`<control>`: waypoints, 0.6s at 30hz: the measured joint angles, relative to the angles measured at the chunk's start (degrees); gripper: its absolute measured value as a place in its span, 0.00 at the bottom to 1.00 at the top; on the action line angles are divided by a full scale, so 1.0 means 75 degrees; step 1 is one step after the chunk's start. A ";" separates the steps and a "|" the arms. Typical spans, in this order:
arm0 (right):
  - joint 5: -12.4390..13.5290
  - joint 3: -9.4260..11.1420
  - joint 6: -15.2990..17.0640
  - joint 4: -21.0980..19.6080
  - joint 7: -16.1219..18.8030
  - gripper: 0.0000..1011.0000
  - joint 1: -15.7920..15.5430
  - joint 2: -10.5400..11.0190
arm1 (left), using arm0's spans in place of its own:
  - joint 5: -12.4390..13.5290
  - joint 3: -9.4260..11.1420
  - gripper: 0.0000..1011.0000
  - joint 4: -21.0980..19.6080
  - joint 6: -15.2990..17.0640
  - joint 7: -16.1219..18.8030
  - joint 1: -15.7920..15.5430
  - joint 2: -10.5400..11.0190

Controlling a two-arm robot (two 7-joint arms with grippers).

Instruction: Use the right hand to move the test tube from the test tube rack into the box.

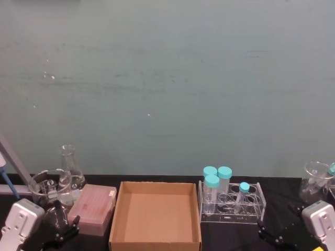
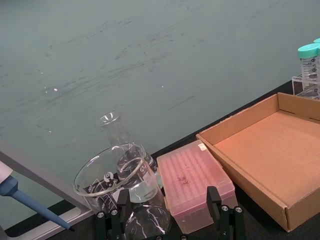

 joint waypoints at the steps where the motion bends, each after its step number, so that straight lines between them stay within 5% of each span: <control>1: 0.0000 0.0000 0.0000 0.0000 0.0000 0.99 0.0000 0.0000 | -0.0001 0.0000 0.99 0.0000 0.0000 0.0000 0.0000 0.0000; 18: 0.0000 0.0000 0.0000 0.0000 0.0000 0.99 0.0000 0.0000 | 0.0000 0.0000 0.99 0.0001 0.0000 0.0000 0.0000 0.0000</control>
